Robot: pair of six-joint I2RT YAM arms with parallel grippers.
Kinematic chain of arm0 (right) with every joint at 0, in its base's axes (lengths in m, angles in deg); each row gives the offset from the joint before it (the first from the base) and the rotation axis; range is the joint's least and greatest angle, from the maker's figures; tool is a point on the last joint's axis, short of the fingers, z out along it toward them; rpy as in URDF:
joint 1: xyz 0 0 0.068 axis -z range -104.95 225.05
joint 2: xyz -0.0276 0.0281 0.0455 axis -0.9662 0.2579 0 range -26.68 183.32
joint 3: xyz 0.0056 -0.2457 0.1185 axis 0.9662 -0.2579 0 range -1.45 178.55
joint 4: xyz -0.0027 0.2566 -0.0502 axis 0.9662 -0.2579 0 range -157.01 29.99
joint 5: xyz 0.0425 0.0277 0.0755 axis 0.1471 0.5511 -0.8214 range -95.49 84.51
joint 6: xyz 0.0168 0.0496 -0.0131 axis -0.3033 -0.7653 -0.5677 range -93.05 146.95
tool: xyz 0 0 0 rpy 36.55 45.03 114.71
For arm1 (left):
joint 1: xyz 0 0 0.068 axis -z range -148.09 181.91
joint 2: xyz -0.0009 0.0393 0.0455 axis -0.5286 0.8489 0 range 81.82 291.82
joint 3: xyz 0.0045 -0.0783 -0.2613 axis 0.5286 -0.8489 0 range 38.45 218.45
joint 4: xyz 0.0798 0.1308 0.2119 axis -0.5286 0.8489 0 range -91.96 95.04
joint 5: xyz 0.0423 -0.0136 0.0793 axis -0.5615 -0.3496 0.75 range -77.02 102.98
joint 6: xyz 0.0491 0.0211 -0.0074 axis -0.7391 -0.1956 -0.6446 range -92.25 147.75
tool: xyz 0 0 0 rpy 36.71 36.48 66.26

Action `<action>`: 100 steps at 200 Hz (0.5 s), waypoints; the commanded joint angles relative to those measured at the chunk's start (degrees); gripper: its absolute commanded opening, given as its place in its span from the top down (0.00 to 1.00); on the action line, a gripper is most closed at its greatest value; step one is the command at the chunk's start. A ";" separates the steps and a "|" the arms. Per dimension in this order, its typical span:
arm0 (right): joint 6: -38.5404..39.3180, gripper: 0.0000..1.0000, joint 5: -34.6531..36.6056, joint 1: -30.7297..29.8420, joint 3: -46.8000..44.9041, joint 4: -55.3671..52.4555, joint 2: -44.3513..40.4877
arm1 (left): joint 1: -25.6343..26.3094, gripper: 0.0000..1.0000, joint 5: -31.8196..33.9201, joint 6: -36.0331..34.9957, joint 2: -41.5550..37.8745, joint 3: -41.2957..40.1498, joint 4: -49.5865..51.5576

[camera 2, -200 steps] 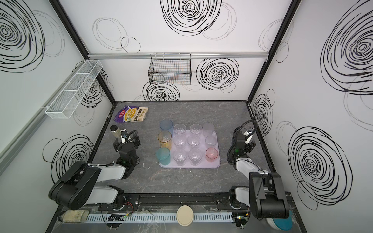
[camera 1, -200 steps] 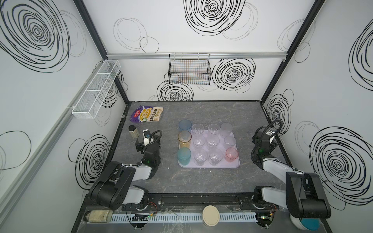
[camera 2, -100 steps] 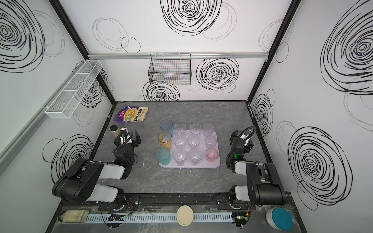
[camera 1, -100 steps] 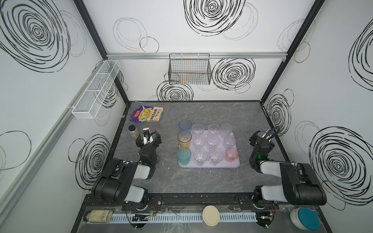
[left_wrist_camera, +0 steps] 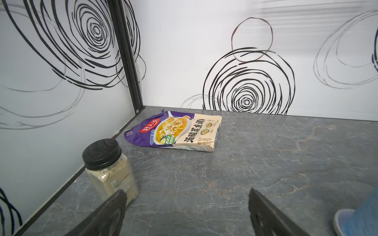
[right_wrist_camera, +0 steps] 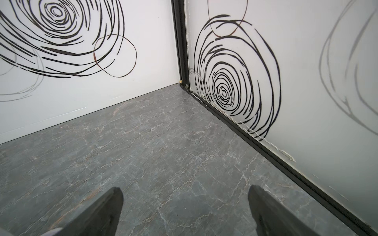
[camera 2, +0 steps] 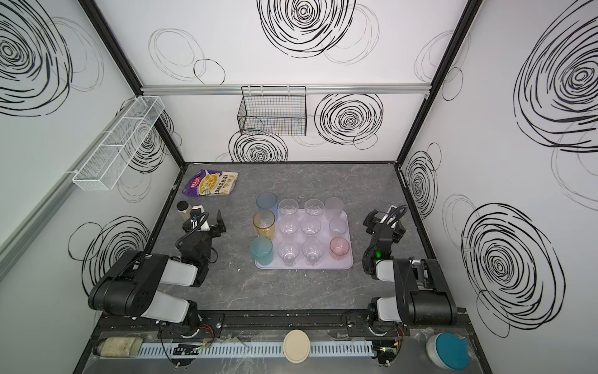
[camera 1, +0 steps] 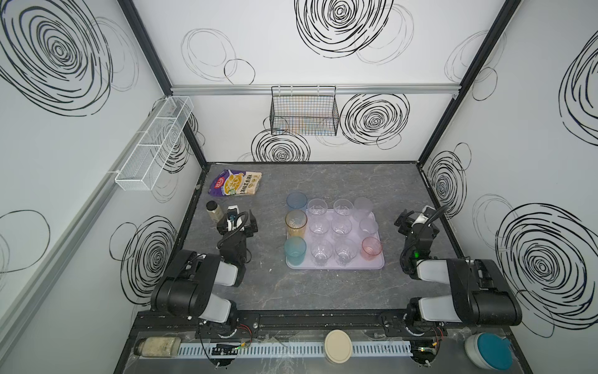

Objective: Place the glasses into the tray
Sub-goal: Reset both arms

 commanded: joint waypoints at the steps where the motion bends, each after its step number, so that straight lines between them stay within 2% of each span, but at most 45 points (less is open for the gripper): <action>1: 2.07 0.00 -4.82 0.85 -1.72 5.76 -0.39 | -1.30 0.04 -2.79 1.51 0.49 -0.25 -5.37; 14: 2.41 0.00 -7.75 1.38 -3.62 9.96 1.74 | -1.30 0.04 -2.86 1.60 0.16 -0.20 -4.68; 25: 5.50 0.00 -7.68 1.10 -8.05 26.83 7.20 | -1.30 0.04 -2.88 1.51 0.31 -0.20 -5.02; 34: 6.22 0.00 -7.55 0.95 -9.04 31.68 9.21 | -1.30 0.04 -2.87 1.53 0.20 -0.27 -4.92; 45: 5.60 0.00 -7.04 0.86 -7.73 26.33 6.95 | -1.30 0.04 -2.86 1.46 0.29 -0.22 -5.05; 59: 1.64 0.00 -5.99 0.94 -3.29 8.78 1.65 | -1.21 0.04 -2.84 1.42 0.29 -0.22 -5.12; 77: 5.91 0.00 -7.78 0.51 -3.98 17.20 5.93 | -1.21 0.04 -2.85 1.42 0.29 -0.24 -5.08; 89: 6.28 0.00 -7.83 0.09 -1.81 12.36 5.35 | -1.21 0.04 -2.86 1.42 0.29 -0.26 -5.06; 96: 3.66 0.00 -6.75 0.07 -0.06 6.02 3.87 | -1.13 0.04 -2.77 1.34 0.29 -0.27 -5.01; 100: 3.62 0.00 -6.89 0.07 -0.34 6.66 4.23 | -1.06 0.04 -2.76 1.21 0.29 -0.21 -4.99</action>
